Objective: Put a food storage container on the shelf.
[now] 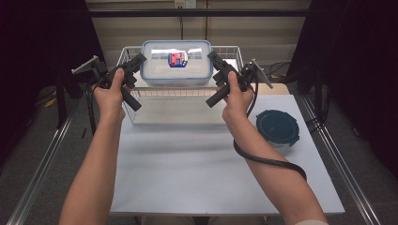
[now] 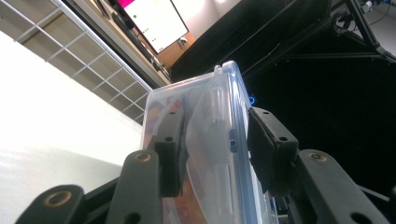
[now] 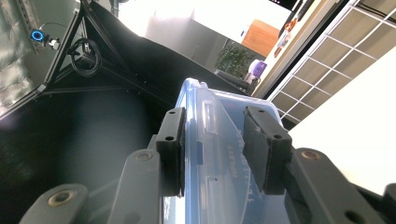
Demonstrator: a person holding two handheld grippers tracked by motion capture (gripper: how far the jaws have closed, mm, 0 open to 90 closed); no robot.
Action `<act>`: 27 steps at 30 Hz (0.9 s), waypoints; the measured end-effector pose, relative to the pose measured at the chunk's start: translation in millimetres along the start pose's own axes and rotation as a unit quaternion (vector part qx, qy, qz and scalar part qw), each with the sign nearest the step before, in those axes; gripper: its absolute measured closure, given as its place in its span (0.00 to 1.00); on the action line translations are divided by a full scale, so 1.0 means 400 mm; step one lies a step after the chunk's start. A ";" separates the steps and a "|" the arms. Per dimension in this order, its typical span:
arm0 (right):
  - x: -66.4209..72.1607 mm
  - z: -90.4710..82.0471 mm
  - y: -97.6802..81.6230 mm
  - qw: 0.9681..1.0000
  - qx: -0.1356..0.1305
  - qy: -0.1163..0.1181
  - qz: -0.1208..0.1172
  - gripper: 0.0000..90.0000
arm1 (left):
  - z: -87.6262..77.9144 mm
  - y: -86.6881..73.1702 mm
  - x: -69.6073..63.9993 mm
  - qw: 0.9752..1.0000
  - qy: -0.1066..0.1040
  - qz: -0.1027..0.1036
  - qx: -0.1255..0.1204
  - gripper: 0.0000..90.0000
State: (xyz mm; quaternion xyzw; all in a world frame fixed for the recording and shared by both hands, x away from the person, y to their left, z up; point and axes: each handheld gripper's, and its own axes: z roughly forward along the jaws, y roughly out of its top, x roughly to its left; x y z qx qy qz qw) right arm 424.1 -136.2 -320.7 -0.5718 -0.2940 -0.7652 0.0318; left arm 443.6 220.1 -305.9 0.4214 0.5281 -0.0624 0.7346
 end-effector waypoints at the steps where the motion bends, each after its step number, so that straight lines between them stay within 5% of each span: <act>1: 0.000 0.002 0.000 1.000 0.000 -0.001 0.001 0.68 | 0.000 0.001 0.002 1.000 0.000 0.003 0.001 0.65; 8: -0.007 0.021 -0.004 1.000 -0.008 -0.009 0.002 0.68 | 0.016 0.000 0.013 1.000 0.008 -0.007 -0.022 0.65; 16: -0.023 0.043 -0.001 0.999 -0.013 -0.029 -0.006 0.67 | 0.040 0.000 0.028 1.000 0.021 0.002 -0.023 0.65; 27: -0.045 0.071 0.007 0.999 -0.010 -0.042 0.000 0.67 | 0.066 0.002 0.059 0.999 0.030 -0.013 -0.031 0.65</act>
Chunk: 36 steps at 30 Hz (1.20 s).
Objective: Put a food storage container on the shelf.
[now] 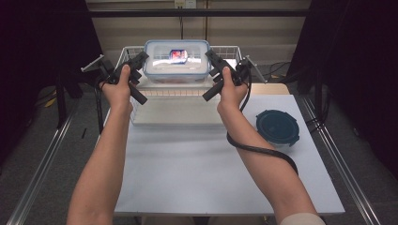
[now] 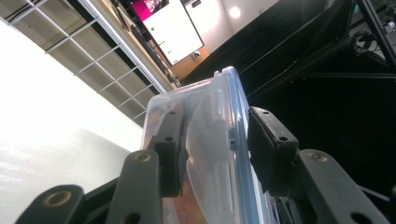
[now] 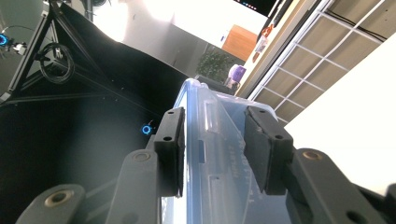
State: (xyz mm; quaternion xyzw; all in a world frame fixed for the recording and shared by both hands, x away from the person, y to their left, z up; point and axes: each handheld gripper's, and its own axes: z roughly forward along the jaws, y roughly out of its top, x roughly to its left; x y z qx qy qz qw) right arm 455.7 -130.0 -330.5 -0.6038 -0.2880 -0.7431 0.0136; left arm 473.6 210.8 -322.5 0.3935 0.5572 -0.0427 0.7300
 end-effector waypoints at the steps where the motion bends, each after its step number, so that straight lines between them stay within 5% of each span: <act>1: -0.001 0.004 0.002 1.000 -0.001 0.000 0.002 0.67 | 0.002 0.001 -0.001 1.000 0.001 -0.002 0.002 0.65; 36: -0.037 0.063 0.021 1.000 -0.006 -0.030 -0.001 0.67 | 0.068 0.005 0.037 1.000 0.023 0.002 -0.007 0.64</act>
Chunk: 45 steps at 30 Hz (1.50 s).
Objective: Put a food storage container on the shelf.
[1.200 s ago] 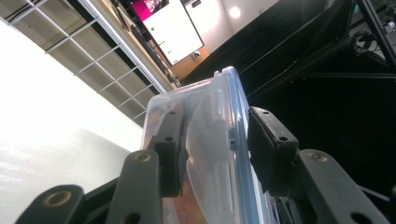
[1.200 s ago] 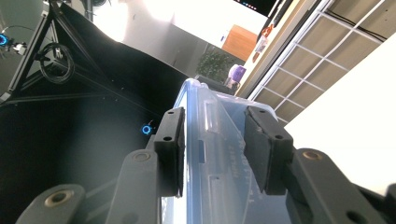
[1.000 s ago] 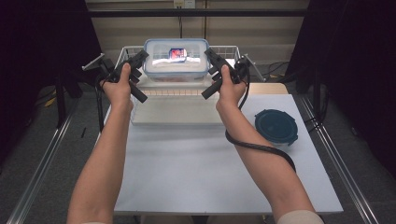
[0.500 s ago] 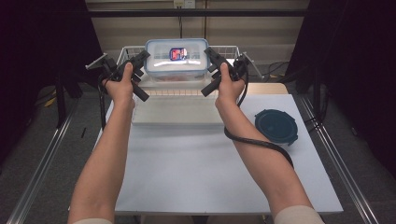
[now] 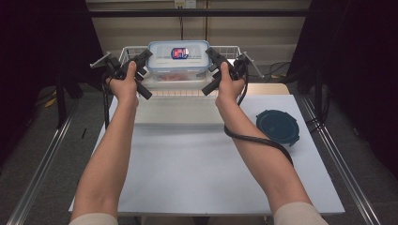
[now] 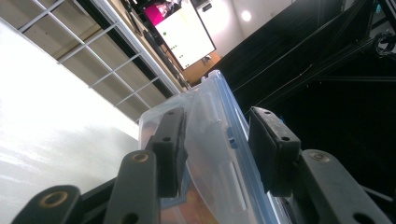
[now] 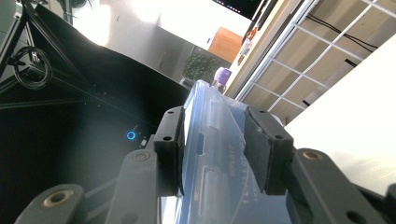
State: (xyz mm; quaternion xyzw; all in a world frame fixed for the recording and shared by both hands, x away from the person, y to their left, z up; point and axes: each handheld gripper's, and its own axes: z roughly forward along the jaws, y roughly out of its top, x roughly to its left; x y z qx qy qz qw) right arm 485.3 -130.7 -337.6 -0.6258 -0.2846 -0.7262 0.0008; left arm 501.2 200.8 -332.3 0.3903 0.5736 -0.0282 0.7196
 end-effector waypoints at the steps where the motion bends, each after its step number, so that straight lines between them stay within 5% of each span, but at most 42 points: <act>1: 0.000 0.000 0.001 1.000 0.000 -0.001 -0.002 0.66 | 0.002 -0.001 0.001 1.000 0.000 0.004 -0.003 0.64; 20: 0.003 0.017 -0.014 1.000 -0.001 -0.018 -0.024 0.63 | 0.018 0.011 0.005 0.999 0.024 0.026 -0.006 0.63; 24: 0.009 0.017 -0.017 0.999 0.007 -0.016 -0.035 0.49 | 0.014 0.011 0.009 0.999 0.030 0.045 -0.007 0.61; 33: 0.019 -0.008 -0.024 0.998 0.006 -0.005 -0.060 0.38 | -0.002 0.005 -0.007 0.997 0.023 0.073 -0.006 0.47; 45: 0.044 -0.065 -0.039 0.997 0.015 0.017 -0.074 0.34 | -0.050 -0.019 -0.036 0.997 0.007 0.082 0.009 0.30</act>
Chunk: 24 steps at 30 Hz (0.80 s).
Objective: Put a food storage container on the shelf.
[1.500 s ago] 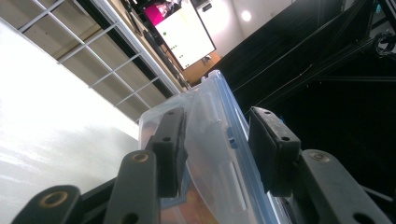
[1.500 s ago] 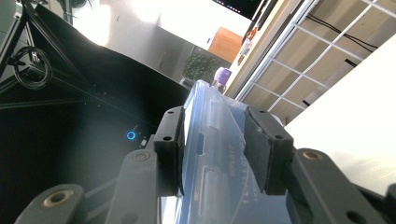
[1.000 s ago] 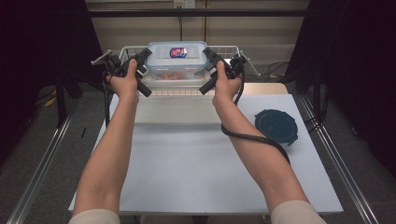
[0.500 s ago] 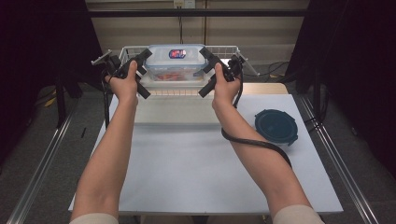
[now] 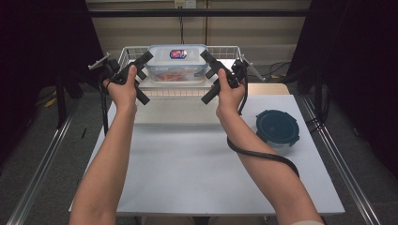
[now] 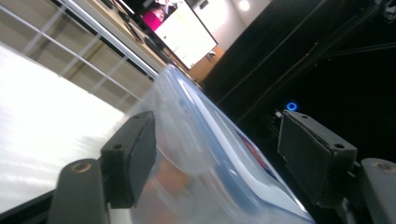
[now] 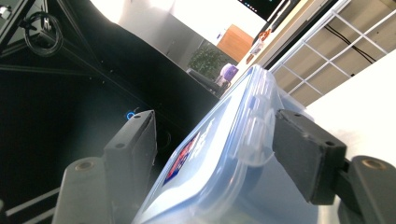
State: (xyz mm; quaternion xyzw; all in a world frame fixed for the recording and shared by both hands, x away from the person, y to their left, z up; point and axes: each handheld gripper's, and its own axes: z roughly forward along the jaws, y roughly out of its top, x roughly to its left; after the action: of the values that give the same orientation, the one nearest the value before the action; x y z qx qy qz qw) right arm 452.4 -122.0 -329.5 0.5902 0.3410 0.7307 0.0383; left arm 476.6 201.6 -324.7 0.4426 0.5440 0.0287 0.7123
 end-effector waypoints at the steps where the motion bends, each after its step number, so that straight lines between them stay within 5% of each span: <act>1: 0.002 -0.005 -0.003 1.000 0.000 0.002 0.000 0.34 | -0.006 -0.002 -0.004 1.000 0.001 0.006 0.000 0.29; 24: -0.025 -0.100 -0.050 0.999 0.015 0.038 0.018 0.29 | -0.076 -0.087 -0.030 0.999 -0.025 0.034 0.019 0.21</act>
State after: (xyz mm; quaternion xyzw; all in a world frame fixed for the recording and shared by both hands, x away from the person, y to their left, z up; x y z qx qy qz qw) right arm 413.0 -129.4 -351.5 0.5688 0.3425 0.7477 0.0034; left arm 432.2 192.4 -339.3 0.4752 0.5112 0.0319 0.7155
